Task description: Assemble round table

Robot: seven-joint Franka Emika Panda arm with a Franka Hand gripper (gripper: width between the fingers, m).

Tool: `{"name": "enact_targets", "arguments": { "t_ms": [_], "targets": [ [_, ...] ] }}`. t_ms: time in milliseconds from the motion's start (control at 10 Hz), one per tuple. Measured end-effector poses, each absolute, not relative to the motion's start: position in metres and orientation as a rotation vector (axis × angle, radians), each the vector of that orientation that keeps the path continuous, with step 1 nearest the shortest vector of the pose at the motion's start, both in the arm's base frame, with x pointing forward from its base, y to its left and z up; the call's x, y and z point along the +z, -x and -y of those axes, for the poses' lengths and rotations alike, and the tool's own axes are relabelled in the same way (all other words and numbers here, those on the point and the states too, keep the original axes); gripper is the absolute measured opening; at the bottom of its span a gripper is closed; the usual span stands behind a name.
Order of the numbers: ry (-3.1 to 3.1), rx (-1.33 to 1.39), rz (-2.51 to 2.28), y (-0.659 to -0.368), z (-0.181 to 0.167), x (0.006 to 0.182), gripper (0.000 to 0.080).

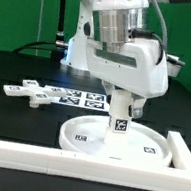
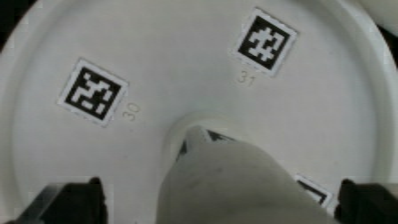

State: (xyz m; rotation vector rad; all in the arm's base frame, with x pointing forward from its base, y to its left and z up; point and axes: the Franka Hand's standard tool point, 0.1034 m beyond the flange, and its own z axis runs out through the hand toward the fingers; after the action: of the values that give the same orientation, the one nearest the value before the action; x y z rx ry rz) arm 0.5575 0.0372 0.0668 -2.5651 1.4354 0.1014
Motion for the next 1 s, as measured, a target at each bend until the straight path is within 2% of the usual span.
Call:
{"name": "enact_targets", "arguments": {
  "t_ms": [200,800,1000],
  "targets": [
    [2.673,0.084,-1.238,-0.557,-0.038,0.067,0.0649],
    [3.035,-0.056,-0.073,-0.565,-0.042,0.078,0.0649],
    [3.037,-0.058,0.111,-0.564,-0.04,0.075,0.0649]
  ]
}}
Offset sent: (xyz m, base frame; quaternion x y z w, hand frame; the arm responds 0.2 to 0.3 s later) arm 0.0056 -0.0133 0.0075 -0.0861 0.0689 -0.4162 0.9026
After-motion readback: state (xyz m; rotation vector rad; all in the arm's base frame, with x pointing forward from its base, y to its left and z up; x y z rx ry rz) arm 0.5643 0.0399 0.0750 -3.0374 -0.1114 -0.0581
